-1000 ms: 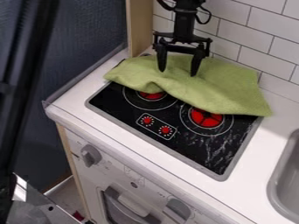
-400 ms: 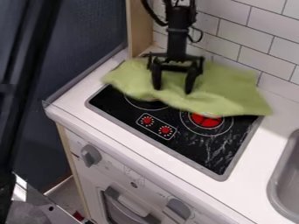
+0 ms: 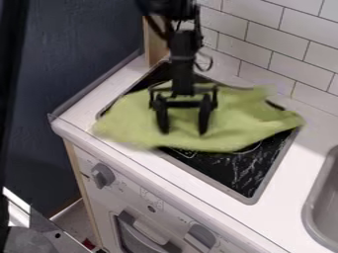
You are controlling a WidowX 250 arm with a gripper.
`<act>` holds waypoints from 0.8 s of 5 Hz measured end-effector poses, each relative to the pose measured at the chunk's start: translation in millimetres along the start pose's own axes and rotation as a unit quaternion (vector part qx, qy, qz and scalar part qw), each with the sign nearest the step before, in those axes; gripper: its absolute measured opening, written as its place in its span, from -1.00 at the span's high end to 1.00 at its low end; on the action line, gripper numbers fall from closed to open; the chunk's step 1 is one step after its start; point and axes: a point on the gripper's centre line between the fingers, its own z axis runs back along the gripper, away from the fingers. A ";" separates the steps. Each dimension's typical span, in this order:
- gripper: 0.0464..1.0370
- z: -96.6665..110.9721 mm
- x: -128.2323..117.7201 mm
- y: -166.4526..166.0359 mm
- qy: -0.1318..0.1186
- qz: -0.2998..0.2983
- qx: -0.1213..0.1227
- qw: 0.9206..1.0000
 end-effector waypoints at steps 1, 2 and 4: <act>-0.92 -18.2 -33.0 6.8 0.031 0.034 -0.010 0.999; -0.92 -25.4 -59.5 2.5 0.047 0.046 -0.017 0.998; -0.92 5.0 -87.3 -16.9 -0.009 -0.010 -0.031 0.999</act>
